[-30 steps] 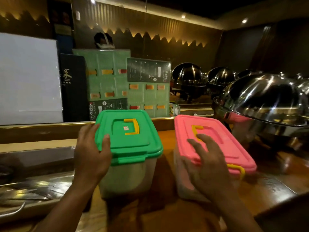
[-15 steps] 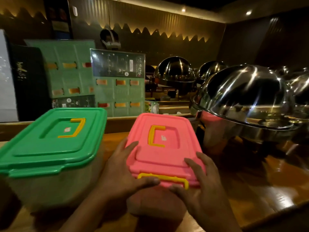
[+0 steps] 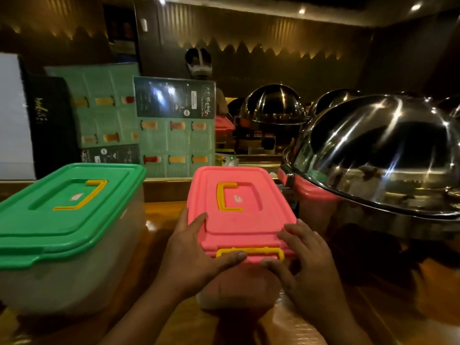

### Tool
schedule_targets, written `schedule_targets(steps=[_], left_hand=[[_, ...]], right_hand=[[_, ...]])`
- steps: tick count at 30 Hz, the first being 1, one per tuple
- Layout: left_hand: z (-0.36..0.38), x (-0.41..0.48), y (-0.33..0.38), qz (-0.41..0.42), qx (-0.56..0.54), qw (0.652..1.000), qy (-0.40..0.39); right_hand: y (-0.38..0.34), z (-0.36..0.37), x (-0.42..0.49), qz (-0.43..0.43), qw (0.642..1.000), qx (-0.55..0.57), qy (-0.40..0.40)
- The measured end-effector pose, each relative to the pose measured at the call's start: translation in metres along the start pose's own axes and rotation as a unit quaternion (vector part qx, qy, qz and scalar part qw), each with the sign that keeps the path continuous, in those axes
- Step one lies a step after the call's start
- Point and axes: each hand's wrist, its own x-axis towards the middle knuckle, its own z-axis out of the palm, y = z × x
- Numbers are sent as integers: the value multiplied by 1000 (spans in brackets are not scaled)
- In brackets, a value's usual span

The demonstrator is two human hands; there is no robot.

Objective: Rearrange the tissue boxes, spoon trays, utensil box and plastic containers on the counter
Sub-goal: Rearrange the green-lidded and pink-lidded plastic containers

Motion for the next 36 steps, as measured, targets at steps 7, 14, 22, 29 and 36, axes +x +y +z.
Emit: schedule_targets(steps=[7, 14, 22, 29, 36], left_hand=[[22, 21, 4, -9, 4, 1000, 9], [35, 40, 15, -5, 8, 1000, -2], [40, 48, 9, 0, -3, 1000, -9], [41, 56, 2, -21, -10, 1000, -17], [33, 56, 2, -23, 4, 998, -56]], right_hand=[[20, 2, 22, -18, 997, -66, -21], [38, 5, 41, -1, 997, -66, -32], [42, 12, 43, 10, 998, -53, -33], [39, 15, 49, 28, 997, -50, -46], [35, 20, 51, 46, 993, -86, -68]])
